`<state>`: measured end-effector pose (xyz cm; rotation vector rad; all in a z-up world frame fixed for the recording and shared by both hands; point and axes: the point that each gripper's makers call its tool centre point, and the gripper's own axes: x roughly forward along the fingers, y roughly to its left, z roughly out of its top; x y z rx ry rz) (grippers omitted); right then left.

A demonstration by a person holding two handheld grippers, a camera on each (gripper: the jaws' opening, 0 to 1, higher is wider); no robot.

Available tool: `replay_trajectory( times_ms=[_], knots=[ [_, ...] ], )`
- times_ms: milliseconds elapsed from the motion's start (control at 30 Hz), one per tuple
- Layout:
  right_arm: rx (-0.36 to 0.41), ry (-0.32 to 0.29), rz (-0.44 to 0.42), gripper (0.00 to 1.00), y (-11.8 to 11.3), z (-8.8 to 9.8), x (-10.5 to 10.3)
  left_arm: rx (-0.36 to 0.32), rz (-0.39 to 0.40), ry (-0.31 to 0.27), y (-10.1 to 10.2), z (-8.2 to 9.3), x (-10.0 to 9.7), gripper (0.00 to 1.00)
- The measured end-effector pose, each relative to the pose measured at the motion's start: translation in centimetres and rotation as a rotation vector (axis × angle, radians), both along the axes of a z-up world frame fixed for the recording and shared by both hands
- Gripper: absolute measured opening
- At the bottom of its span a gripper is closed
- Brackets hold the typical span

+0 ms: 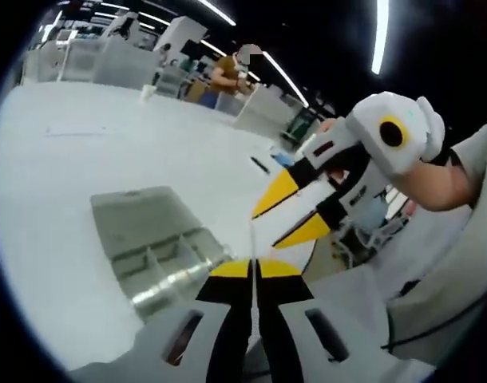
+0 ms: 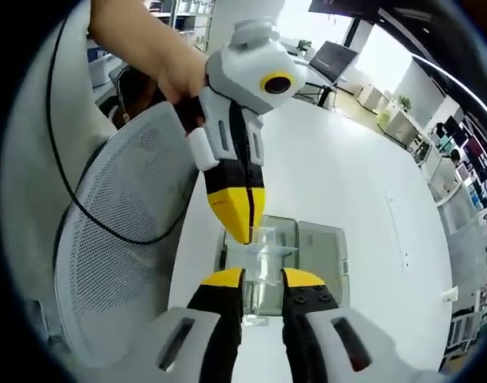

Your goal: Insert the divider into the dual guide fixture by aligning both edges with the guide slots and pushing it downward to the bottom, including one-sided entry, uneven engagement, binding, and posture correction.

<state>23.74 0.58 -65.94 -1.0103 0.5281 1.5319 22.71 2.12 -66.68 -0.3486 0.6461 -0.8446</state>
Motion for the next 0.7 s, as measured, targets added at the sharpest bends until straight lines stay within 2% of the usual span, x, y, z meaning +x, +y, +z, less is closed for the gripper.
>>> replay_trajectory(
  times_ms=[300, 700],
  knots=[
    [-0.010, 0.098, 0.015, 0.10, 0.26, 0.15, -0.44, 0.032, -0.023, -0.042, 0.01, 0.03, -0.11, 0.00],
    [-0.031, 0.148, 0.041, 0.07, 0.42, 0.46, -0.36, 0.086, -0.075, -0.121, -0.36, 0.25, -0.37, 0.00]
  ],
)
